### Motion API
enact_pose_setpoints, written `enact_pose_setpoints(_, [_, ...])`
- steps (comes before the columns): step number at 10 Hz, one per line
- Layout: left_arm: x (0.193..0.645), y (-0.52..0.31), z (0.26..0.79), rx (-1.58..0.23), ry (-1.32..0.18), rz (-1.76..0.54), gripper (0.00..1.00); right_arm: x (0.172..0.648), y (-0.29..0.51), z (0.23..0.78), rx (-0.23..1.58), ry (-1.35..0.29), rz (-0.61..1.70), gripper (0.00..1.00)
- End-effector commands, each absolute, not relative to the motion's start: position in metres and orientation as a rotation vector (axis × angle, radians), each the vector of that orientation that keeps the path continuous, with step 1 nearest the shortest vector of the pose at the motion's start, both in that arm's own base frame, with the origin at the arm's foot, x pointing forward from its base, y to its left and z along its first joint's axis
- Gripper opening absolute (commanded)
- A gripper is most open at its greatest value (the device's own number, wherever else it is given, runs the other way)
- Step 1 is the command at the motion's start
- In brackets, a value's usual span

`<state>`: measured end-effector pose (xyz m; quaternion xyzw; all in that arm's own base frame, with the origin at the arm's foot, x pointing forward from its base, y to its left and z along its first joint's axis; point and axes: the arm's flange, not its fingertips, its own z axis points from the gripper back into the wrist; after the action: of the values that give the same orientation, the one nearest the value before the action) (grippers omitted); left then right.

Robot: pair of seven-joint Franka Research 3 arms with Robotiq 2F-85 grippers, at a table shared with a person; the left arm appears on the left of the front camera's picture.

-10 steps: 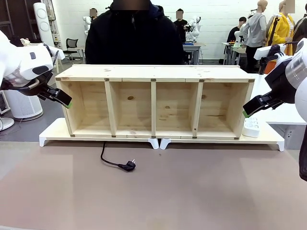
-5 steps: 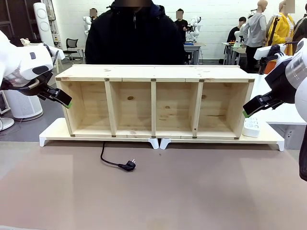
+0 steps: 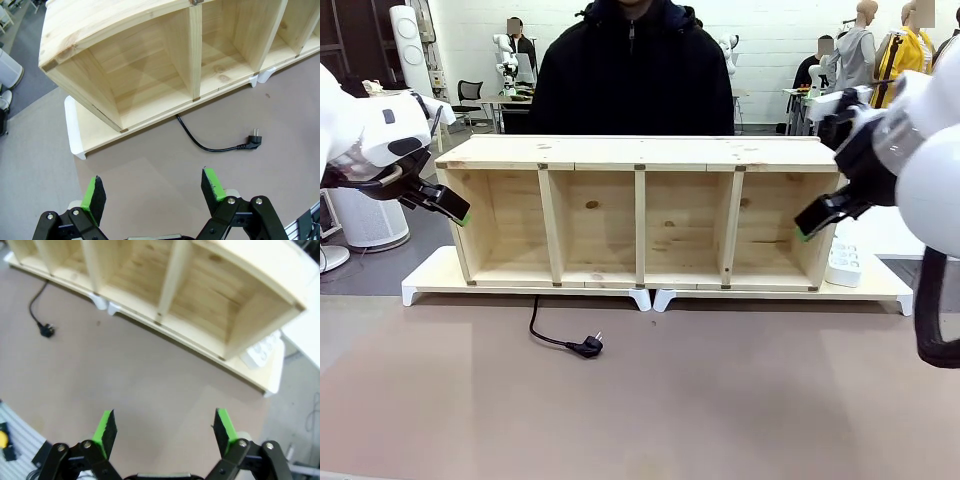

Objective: Perform cable management.
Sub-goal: When the cord part of the Power Cable appears at the lower middle area of the table and stops, grasp the cord part of the Power Cable.

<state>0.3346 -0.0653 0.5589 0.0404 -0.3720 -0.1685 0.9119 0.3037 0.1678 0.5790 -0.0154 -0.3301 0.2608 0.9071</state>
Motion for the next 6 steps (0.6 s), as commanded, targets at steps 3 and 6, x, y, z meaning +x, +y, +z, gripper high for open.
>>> enact_pose_setpoints(3, [0.335,-0.066,0.559,0.087,-0.766,-0.348,1.00,0.338,0.243,0.589,-0.068,-0.600,0.729,1.00])
enact_pose_setpoints(6, [0.335,-0.066,0.559,0.087,-0.766,-0.348,1.00,0.363,0.313,0.574,-0.061,-0.579,0.886,1.00])
